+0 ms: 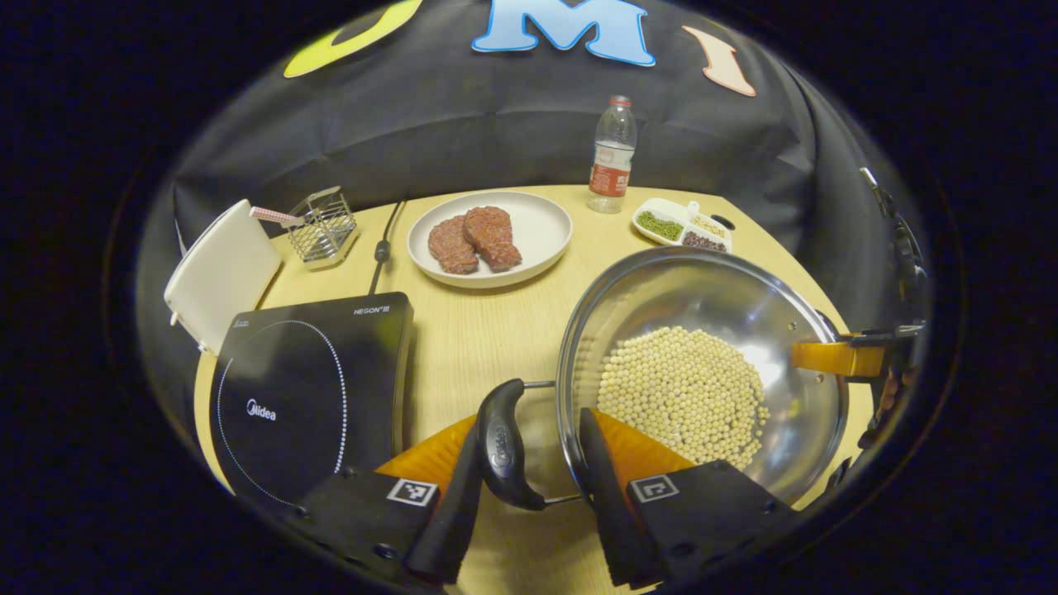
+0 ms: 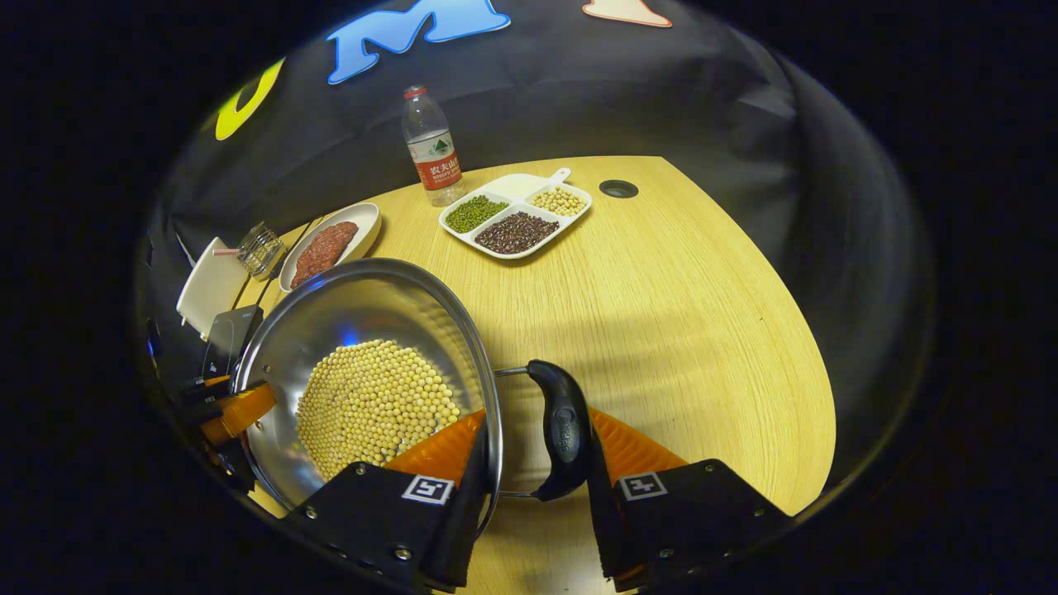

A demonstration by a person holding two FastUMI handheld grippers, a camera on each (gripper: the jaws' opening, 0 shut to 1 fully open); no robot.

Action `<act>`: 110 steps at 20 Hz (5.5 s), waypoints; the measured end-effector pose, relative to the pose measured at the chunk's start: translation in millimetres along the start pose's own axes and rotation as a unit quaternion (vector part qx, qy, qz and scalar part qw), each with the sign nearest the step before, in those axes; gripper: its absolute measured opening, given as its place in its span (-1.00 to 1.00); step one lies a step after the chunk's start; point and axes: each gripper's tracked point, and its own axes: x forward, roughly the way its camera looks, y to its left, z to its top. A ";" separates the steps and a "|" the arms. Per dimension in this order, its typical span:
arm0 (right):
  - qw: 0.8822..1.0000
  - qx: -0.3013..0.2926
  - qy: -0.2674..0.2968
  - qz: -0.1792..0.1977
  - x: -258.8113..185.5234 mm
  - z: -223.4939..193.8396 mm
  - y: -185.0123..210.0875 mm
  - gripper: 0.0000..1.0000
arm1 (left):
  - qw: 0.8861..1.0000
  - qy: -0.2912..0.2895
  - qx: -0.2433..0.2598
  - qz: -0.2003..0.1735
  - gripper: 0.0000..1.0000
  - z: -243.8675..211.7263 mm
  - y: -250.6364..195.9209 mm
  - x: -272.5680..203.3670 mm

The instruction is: First push the handle of the pot to place it horizontally, then grasp the pot with both hands and set it on the induction cooktop.

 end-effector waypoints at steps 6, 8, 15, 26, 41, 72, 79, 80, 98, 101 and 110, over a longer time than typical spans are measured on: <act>1.000 0.003 -0.004 0.001 -6.3 1.8 1.4 0.07 | 1.000 0.007 -0.007 -0.002 0.26 -1.4 -0.2 -0.5; 1.000 -0.003 -0.009 0.001 -13.0 4.2 3.8 0.07 | 1.000 0.007 -0.015 -0.003 0.27 1.3 0.5 -5.0; 1.000 0.006 -0.012 0.005 -48.7 6.4 20.3 0.07 | 1.000 -0.011 -0.012 -0.006 0.32 17.9 12.5 -47.0; 1.000 -0.002 -0.013 0.007 -88.1 5.9 80.8 0.06 | 0.999 -0.024 -0.019 -0.012 0.19 23.5 65.6 -99.3; 0.999 -0.021 -0.023 0.016 -95.4 3.7 190.9 0.06 | 0.999 -0.030 -0.036 -0.003 0.19 16.9 176.7 -130.3; 1.000 -0.002 0.004 0.026 -63.4 -12.0 352.4 0.06 | 1.000 -0.016 -0.012 0.011 0.24 17.9 349.1 -127.1; 1.000 0.005 0.019 0.024 -44.9 -19.9 371.7 0.06 | 1.000 -0.013 -0.009 0.011 0.19 11.2 372.4 -112.3; 1.000 0.005 0.019 0.022 -43.8 -21.1 372.4 0.06 | 1.000 -0.013 -0.010 0.010 0.26 10.0 373.2 -108.7; 0.999 -0.023 -0.032 0.030 -42.2 -7.1 375.6 0.27 | 0.998 -0.047 -0.034 0.016 0.38 8.4 388.7 -109.7; 0.997 -0.029 -0.057 0.042 -55.2 4.1 372.8 0.32 | 0.994 -0.089 -0.046 0.040 0.47 30.5 390.2 -132.3; 0.984 -0.045 -0.164 0.059 -137.4 53.2 313.5 0.32 | 0.972 -0.221 -0.066 0.052 0.39 105.9 298.2 -236.1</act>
